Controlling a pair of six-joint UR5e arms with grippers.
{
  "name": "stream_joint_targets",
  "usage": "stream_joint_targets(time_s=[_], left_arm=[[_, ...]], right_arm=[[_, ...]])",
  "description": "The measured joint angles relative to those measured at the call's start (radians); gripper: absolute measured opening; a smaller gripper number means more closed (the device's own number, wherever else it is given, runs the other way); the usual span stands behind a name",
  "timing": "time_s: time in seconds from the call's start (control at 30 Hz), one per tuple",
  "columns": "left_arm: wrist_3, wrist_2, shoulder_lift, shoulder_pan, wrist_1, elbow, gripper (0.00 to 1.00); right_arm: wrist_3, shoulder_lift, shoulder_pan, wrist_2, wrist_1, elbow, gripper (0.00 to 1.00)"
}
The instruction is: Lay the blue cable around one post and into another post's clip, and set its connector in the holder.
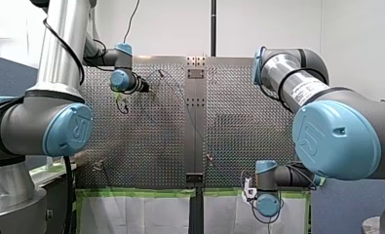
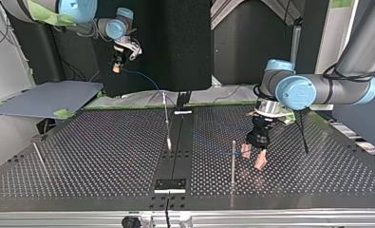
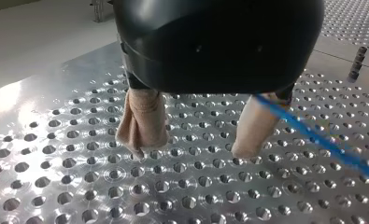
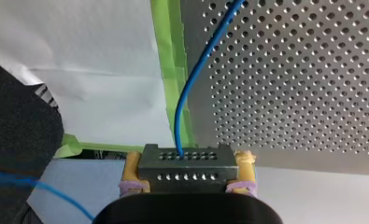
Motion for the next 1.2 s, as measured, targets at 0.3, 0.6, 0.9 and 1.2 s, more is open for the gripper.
stream_joint_targets(time_s=[0.3,0.6,0.9,1.2], left_arm=[[0.0,0.0,0.0,-0.001,0.0,0.0,1.0],[-0.001,0.0,0.0,-0.001,-0.001,0.0,1.0],[-0.002,-0.014,0.0,-0.005,-0.009,0.0,1.0],[-0.037,-0.01,0.0,-0.008,-0.015,0.0,1.0]], right_arm=[[-0.037,-0.078,-0.01,-0.059,0.086,-0.005,0.0],[-0.048,-0.174,-0.028,-0.091,0.182,-0.006,0.0],[-0.051,-0.259,-0.055,-0.099,0.248,-0.005,0.0],[-0.044,-0.352,-0.071,-0.116,0.253,-0.005,0.0]])
